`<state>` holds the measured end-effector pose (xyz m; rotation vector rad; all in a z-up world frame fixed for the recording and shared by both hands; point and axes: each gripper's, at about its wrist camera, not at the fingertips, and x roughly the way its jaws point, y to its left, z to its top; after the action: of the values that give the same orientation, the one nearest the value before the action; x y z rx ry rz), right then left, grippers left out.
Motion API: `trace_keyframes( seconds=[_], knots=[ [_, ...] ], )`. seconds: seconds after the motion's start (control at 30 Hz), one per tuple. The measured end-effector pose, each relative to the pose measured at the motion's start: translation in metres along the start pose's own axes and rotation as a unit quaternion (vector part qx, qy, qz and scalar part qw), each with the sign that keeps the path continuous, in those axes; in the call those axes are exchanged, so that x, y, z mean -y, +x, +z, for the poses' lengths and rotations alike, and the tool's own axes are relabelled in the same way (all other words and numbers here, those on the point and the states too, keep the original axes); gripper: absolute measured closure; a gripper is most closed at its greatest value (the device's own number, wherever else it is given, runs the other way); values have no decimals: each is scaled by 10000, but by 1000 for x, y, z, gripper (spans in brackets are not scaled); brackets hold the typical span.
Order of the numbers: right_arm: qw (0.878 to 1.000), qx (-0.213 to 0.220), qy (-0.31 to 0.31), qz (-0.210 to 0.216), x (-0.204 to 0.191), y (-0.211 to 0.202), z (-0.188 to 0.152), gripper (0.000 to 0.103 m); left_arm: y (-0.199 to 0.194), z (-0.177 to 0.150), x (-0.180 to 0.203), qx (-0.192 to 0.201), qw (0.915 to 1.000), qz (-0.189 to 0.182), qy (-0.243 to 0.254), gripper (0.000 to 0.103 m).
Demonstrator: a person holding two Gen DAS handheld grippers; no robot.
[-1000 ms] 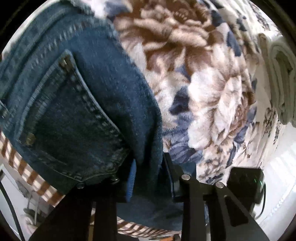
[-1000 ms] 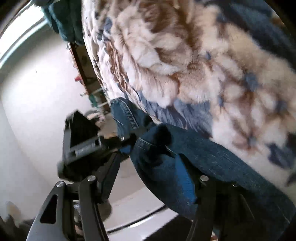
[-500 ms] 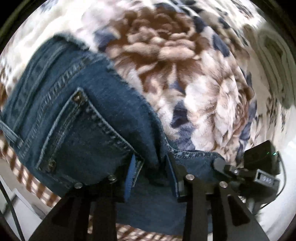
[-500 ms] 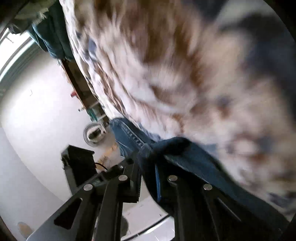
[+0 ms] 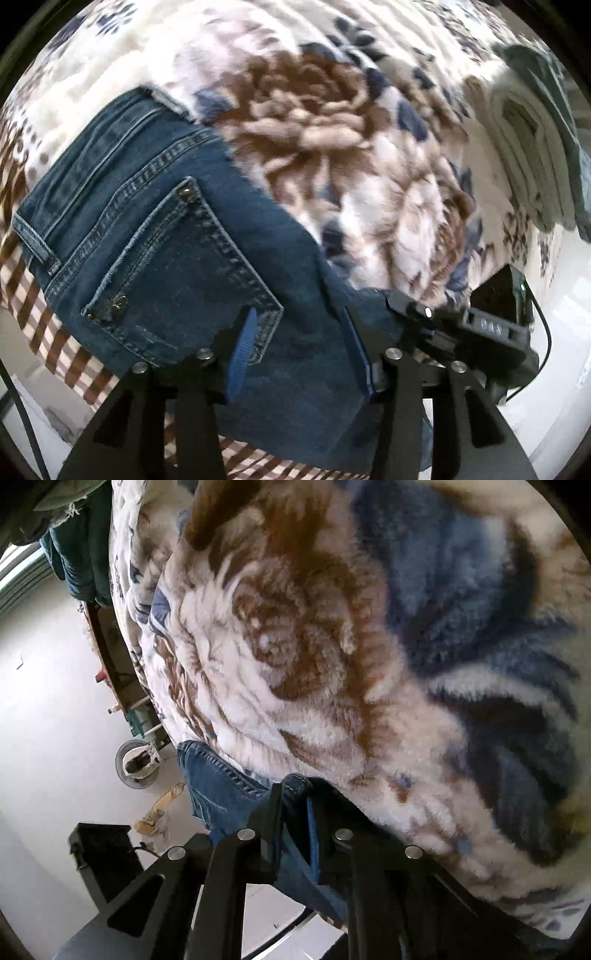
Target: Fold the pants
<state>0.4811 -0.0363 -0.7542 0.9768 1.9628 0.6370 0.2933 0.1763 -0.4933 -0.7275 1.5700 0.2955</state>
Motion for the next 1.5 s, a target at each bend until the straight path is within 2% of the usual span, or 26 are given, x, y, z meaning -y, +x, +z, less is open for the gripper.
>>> trace_keyframes(
  seconds=[0.07, 0.17, 0.2, 0.23, 0.27, 0.3, 0.37, 0.43, 0.47, 0.53, 0.57, 0.6, 0.7, 0.77, 0.83, 0.87, 0.9, 1.0, 1.07, 1.17, 1.23, 1.27, 1.33, 1.37, 1.4, 1.5],
  knots=[
    [9989, -336, -326, 14, -7, 6, -5, 83, 5, -6, -11, -44, 10000, 32, -47, 58],
    [9962, -530, -681, -121, -16, 1, -12, 34, 10, -9, -19, -71, 9999, 103, -1, 58],
    [9940, -613, -896, -117, -21, -1, -15, 34, 13, -11, -19, -87, 9998, 164, 62, 58],
    [9916, -699, -1054, -263, -24, -4, -17, 38, 15, -12, -20, -114, 9997, 201, 86, 58],
    [9879, -701, -1196, -702, -28, -3, -20, 83, 19, -14, -21, -152, 9996, 211, 92, 58],
    [9845, -560, -1204, -1142, -30, -5, -18, 98, 22, -16, -18, -174, 9996, 214, 108, 58],
    [9893, -166, -900, -1135, -28, -19, -12, 98, 26, -19, -15, -198, 9992, 275, 221, 58],
    [9819, 153, -1164, -1487, -36, -37, -16, 94, 26, -23, -12, -196, 9990, 241, 332, 58],
    [9798, 201, -1241, -1557, -36, -46, -21, 86, 25, -26, -7, -197, 9986, 229, 441, 58],
    [9832, 567, -1192, -1259, -31, -83, -52, 59, 29, -33, 9, -187, 9975, 179, 660, 58],
    [9833, 834, -1111, -1175, -23, -107, -56, 31, 30, -37, 17, -180, 9962, 164, 833, 58],
    [9807, 1205, -1024, -1152, -14, -127, -76, 20, 30, -43, 28, -158, 9937, 200, 1092, 55],
    [9541, 2687, -446, -1243, 34, -190, -161, 18, 32, -64, 60, 2, 9813, 332, 1895, 50],
    [9385, 3227, 170, -1214, 89, -228, -208, 16, 32, -83, 82, 163, 9674, 443, 2490, 47],
    [9142, 3761, 1052, -1080, 147, -260, -273, 16, 33, -97, 100, 291, 9536, 530, 2951, 30],
    [8997, 3983, 1408, -1101, 167, -265, -296, 16, 35, -110, 115, 363, 9433, 550, 3252, 18],
    [8842, 4174, 1762, -1136, 196, -280, -319, 16, 37, -118, 125, 408, 9365, 544, 3440, 12],
    [8227, 4869, 2746, -1032, 266, -307, -403, 16, 44, -150, 157, 463, 9077, 585, 4128, 11],
    [7880, 5217, 3154, -858, 303, -313, -438, 16, 51, -175, 184, 582, 8866, 541, 4557, 11],
    [7602, 5507, 3394, -606, 351, -323, -459, 18, 71, -212, 222, 594, 8664, 375, 4944, 11],
    [7598, 5533, 3382, -467, 376, -330, -455, 20, 88, -232, 244, 393, 8586, 302, 5102, 11],
    [7607, 5533, 3367, -420, 388, -331, -450, 28, 97, -241, 254, 307, 8569, 277, 5139, 11],
    [7626, 5517, 3361, -330, 406, -330, -437, 49, 114, -262, 274, 229, 8538, 319, 5191, 11],
    [7654, 5475, 3370, -295, 416, -327, -429, 69, 125, -274, 287, 181, 8510, 331, 5239, 11],
    [7696, 5357, 3456, -369, 426, -327, -420, 83, 132, -281, 294, 154, 8492, 341, 5268, 11],
    [7628, 5459, 3461, -173, 439, -317, -408, 87, 155, -306, 313, 126, 8389, 540, 5415, 11]
  ],
)
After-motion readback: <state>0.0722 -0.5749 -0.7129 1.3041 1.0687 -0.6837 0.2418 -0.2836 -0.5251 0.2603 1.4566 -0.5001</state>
